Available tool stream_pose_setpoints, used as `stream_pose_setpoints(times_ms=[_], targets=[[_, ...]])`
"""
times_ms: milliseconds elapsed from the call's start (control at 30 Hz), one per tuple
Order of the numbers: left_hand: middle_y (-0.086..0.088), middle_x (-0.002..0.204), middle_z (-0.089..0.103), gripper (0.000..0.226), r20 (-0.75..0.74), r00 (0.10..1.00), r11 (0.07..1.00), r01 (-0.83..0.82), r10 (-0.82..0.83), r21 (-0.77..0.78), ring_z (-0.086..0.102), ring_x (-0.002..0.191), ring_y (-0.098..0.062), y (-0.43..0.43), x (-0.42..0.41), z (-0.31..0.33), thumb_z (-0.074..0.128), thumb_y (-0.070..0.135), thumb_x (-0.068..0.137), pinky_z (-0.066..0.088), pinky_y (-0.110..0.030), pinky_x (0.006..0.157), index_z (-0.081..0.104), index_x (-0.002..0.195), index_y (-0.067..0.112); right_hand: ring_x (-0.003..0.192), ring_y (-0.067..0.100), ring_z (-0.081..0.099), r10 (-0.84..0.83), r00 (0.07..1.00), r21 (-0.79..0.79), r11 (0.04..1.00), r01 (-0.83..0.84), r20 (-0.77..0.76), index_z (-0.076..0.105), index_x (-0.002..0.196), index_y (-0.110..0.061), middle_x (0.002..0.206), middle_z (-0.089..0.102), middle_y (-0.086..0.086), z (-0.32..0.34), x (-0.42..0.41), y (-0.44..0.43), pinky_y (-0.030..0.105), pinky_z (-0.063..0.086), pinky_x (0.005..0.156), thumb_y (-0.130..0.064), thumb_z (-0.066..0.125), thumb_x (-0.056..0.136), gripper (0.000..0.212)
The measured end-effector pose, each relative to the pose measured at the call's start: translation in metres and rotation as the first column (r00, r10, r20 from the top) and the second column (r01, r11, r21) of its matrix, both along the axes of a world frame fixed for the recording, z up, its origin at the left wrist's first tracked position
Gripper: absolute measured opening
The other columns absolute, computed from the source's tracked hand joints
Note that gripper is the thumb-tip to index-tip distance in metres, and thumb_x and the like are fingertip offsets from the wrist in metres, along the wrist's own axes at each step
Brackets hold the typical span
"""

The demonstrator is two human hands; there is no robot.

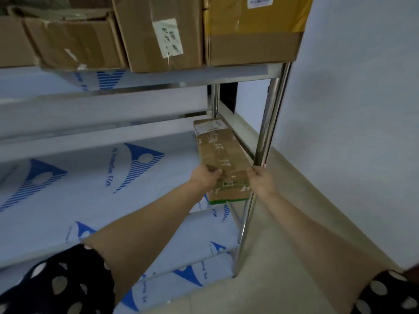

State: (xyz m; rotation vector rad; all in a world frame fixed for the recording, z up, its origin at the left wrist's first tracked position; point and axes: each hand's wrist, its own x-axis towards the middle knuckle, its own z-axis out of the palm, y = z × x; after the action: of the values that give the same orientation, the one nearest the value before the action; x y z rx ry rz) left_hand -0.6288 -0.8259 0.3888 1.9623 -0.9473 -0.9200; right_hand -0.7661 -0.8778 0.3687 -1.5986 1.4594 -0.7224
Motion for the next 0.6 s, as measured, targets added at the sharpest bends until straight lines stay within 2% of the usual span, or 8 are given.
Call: stream_pose_setpoints(times_ms=[100,200,333,433,500,600], targets=[[-0.014,0.120,0.062,0.038,-0.026,0.992,0.993,-0.120,0.120,-0.002,0.058,0.110,-0.030,0.010,0.010,-0.002,0.060,0.028,0.093,0.048,-0.038,0.095,0.057,0.121,0.001,0.092,0.023,0.059,0.065,0.996,0.014,0.998,-0.066,0.064,0.066,0.102,-0.012,0.100,0.066,0.009,-0.007,0.013,0.008,0.025,0.040,0.074,-0.027,0.041,0.102,0.029],[-0.008,0.107,0.059,0.045,-0.015,0.974,0.974,-0.225,0.225,-0.003,0.058,0.108,-0.029,0.029,0.028,0.001,0.064,0.033,0.090,0.047,-0.034,0.090,0.055,0.121,0.002,0.092,0.021,0.058,0.117,0.986,0.049,0.991,-0.124,0.118,0.066,0.103,-0.014,0.094,0.062,0.003,-0.011,0.034,0.025,0.030,0.044,0.085,-0.029,0.041,0.101,0.029],[-0.007,0.102,0.056,0.045,0.001,0.945,0.945,-0.327,0.327,0.010,0.057,0.101,-0.026,0.061,0.054,0.002,0.067,0.037,0.087,0.046,-0.031,0.084,0.055,0.117,0.006,0.085,0.024,0.059,0.200,0.959,0.106,0.969,-0.224,0.200,0.061,0.077,-0.021,0.079,0.062,0.002,-0.013,0.064,0.051,0.035,0.047,0.082,-0.030,0.044,0.100,0.031],[-0.007,0.100,0.059,0.039,0.021,0.928,0.928,-0.373,0.373,0.008,0.056,0.095,-0.025,0.086,0.077,0.004,0.068,0.036,0.085,0.047,-0.033,0.084,0.057,0.108,0.006,0.083,0.024,0.058,0.259,0.944,0.123,0.950,-0.287,0.203,0.058,0.068,-0.023,0.072,0.060,-0.002,-0.011,0.085,0.071,0.044,0.048,0.091,-0.029,0.046,0.100,0.034],[-0.007,0.099,0.055,0.035,0.043,0.917,0.918,-0.396,0.395,0.017,0.053,0.092,-0.024,0.104,0.092,0.005,0.066,0.035,0.087,0.045,-0.032,0.081,0.053,0.105,0.009,0.086,0.030,0.061,0.313,0.933,0.109,0.936,-0.335,0.180,0.061,0.069,-0.019,0.074,0.063,0.005,-0.010,0.099,0.086,0.051,0.048,0.093,-0.031,0.048,0.098,0.034],[-0.010,0.104,0.055,0.047,0.061,0.899,0.899,-0.437,0.435,0.027,0.052,0.093,-0.025,0.131,0.116,0.002,0.067,0.037,0.087,0.047,-0.037,0.086,0.052,0.115,0.003,0.095,0.037,0.062,0.397,0.905,0.079,0.908,-0.412,0.151,0.067,0.095,0.004,0.093,0.068,0.022,-0.011,0.121,0.111,0.052,0.047,0.093,-0.031,0.048,0.098,0.040]])
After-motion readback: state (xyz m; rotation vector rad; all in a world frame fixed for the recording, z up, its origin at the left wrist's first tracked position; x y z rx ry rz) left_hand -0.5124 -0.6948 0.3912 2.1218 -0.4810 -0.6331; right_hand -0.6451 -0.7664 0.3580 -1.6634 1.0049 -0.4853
